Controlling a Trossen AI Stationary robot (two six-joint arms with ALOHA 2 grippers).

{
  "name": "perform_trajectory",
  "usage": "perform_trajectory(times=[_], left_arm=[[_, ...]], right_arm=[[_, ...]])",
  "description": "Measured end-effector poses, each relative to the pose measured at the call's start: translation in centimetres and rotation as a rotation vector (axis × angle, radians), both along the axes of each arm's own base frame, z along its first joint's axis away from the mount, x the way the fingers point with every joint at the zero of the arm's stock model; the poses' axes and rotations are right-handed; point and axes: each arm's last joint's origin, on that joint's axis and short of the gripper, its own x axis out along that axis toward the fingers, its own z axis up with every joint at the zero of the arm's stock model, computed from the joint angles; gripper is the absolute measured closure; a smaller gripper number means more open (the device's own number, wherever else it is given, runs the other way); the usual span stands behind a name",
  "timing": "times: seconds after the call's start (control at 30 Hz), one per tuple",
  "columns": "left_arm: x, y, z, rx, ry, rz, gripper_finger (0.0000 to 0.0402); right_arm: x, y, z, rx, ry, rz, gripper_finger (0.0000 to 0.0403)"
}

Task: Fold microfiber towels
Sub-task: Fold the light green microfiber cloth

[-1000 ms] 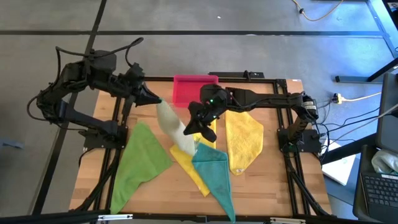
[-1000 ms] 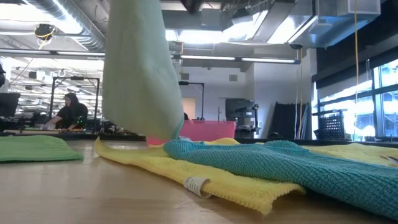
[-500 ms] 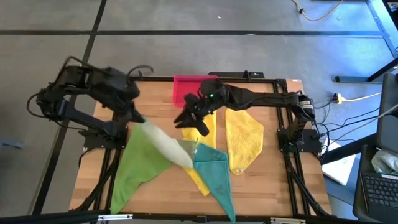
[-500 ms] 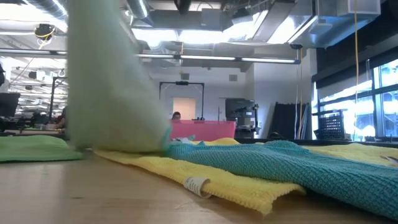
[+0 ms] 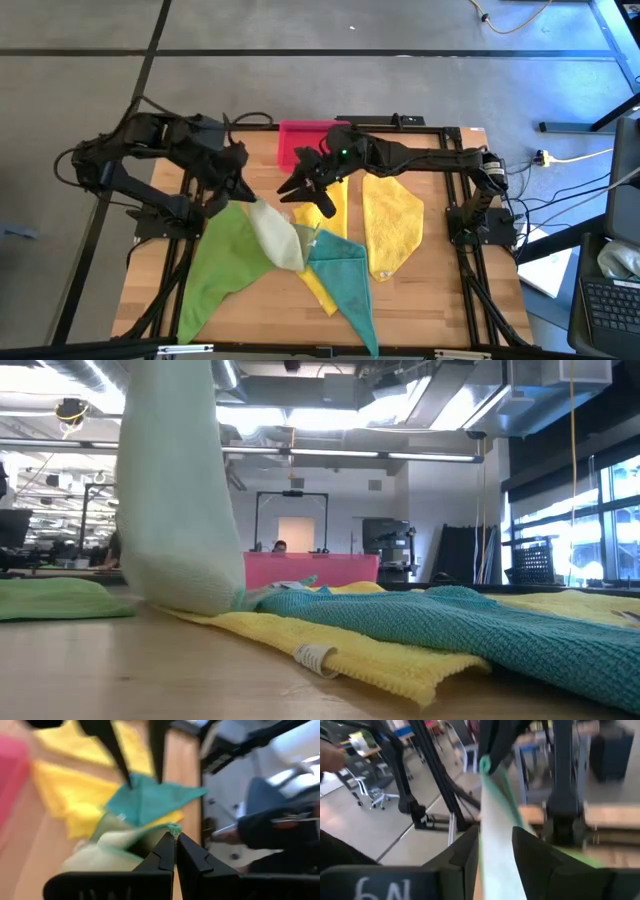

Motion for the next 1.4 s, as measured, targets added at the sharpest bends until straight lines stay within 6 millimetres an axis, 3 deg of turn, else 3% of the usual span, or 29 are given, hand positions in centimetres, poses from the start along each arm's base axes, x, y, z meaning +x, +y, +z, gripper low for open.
perform_trajectory(times=[0.13,0.4,0.57,0.77,0.97,1.13,1.23,1.4], left_arm=[[0.6,-0.2,0.2,0.05,-0.067,-0.065,0.0402],[1.0,-0.6,1.6,0.152,-0.25,-0.142,0.0402],[1.5,-1.2,3.1,0.017,-0.396,-0.171,0.0402],[0.3,-3.2,2.2,-0.084,-0.233,-0.21,0.0402],[-0.4,-4.0,0.0,0.005,0.002,-0.093,0.0402],[0.4,-5.7,-3.5,-0.063,0.2,-0.031,0.0402],[0.7,-6.9,-6.4,-0.079,0.326,-0.007,0.0402],[1.0,-8.6,-11.8,-0.044,0.468,0.053,0.0402]], right_arm=[[-0.1,0.5,1.1,-0.097,-0.145,0.024,0.0282],[0.0,1.7,1.0,-0.187,-0.184,0.067,0.0282],[0.0,0.6,-1.0,-0.201,-0.016,0.064,0.0283],[-1.0,-0.3,-4.8,-0.089,0.255,0.185,0.0283],[-1.4,-0.1,-13.1,0.049,0.514,0.24,0.0283],[-2.0,0.3,-18.9,0.158,0.647,0.202,0.0283],[-2.1,0.4,-20.5,0.235,0.66,0.184,0.0283],[-2.2,0.4,-21.0,0.276,0.65,0.174,0.0283]])
